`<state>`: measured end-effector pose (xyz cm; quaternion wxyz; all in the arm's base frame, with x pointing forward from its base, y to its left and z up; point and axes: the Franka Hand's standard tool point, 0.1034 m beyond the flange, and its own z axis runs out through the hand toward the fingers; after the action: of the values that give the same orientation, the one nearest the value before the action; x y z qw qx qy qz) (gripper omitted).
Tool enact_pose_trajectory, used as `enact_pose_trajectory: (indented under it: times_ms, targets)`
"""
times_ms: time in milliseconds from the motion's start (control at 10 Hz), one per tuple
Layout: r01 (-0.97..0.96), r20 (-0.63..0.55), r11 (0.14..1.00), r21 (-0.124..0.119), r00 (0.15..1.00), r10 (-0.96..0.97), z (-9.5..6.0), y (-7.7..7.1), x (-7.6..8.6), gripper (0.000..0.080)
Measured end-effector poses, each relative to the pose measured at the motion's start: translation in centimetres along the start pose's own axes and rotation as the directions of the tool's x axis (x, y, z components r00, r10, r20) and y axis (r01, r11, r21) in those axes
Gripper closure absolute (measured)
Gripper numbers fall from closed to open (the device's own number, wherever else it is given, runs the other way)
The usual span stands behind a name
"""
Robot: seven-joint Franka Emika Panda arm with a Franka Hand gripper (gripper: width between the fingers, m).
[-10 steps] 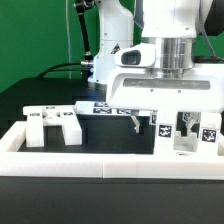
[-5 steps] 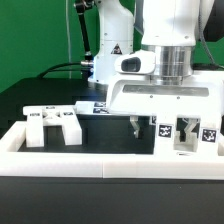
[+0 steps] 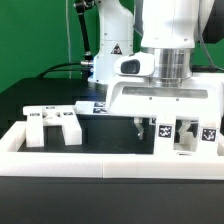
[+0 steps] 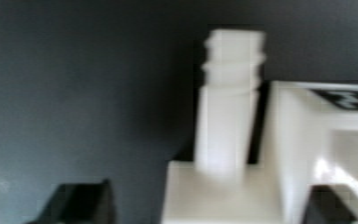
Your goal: Assemble chair
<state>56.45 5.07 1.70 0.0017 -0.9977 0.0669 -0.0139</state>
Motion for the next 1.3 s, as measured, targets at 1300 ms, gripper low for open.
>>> enact_pose_trajectory:
  times_ms: [1300]
  targets:
    - [-0.054, 0.043, 0.998, 0.019, 0.998, 0.053, -6.0, 3.1, -0.5, 0.0471]
